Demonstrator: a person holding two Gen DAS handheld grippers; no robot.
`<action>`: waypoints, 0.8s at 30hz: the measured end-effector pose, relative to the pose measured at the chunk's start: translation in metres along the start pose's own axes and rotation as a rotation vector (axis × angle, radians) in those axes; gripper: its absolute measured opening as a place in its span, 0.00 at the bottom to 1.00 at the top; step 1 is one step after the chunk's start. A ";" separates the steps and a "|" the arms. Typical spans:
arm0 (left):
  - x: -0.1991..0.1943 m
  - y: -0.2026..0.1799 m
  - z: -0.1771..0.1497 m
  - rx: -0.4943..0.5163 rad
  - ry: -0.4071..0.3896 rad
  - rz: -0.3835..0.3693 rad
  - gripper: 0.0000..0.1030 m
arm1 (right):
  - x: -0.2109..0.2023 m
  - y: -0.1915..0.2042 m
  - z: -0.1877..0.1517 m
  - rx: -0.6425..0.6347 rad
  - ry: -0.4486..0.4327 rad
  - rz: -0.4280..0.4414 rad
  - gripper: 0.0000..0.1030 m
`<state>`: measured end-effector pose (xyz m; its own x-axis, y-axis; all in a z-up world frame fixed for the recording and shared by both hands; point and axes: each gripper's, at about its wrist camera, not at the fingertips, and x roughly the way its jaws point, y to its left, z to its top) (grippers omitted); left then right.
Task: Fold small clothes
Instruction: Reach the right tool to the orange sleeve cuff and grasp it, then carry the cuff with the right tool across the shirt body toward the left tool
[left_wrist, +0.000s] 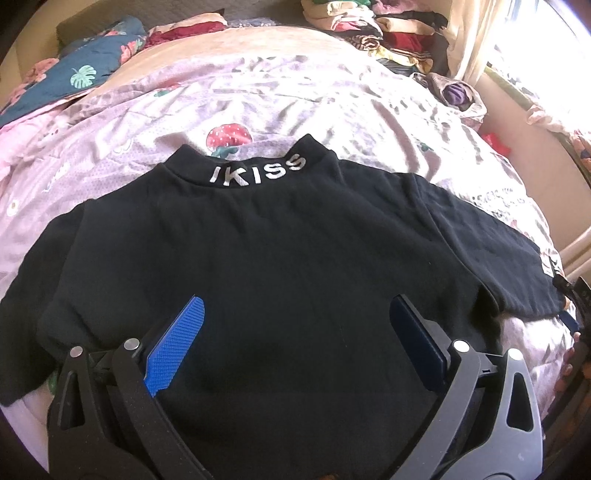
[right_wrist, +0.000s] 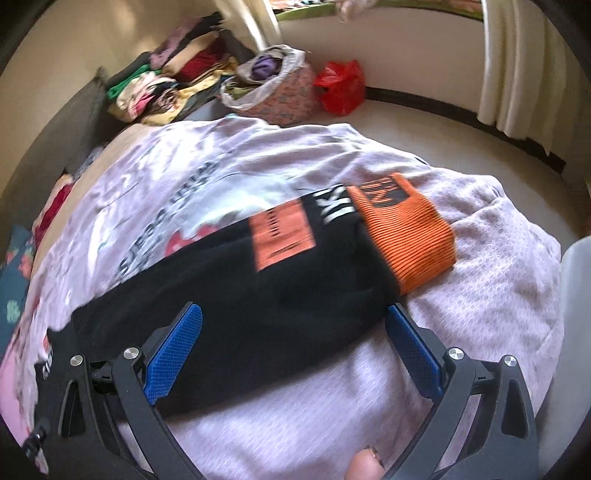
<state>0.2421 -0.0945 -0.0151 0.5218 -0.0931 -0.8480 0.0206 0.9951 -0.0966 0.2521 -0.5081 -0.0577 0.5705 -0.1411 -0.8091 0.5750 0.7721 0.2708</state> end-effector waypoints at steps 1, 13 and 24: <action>0.002 0.000 0.002 0.001 0.001 0.000 0.92 | 0.003 -0.004 0.003 0.013 0.004 -0.002 0.96; 0.016 0.011 0.009 -0.032 0.022 0.016 0.92 | 0.020 -0.035 0.024 0.132 -0.039 0.026 0.39; -0.017 0.028 0.018 -0.070 -0.029 0.009 0.92 | -0.044 0.002 0.028 0.028 -0.169 0.291 0.12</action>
<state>0.2491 -0.0641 0.0057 0.5466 -0.0824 -0.8334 -0.0434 0.9910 -0.1264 0.2450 -0.5176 -0.0071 0.8009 -0.0202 -0.5984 0.3885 0.7781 0.4936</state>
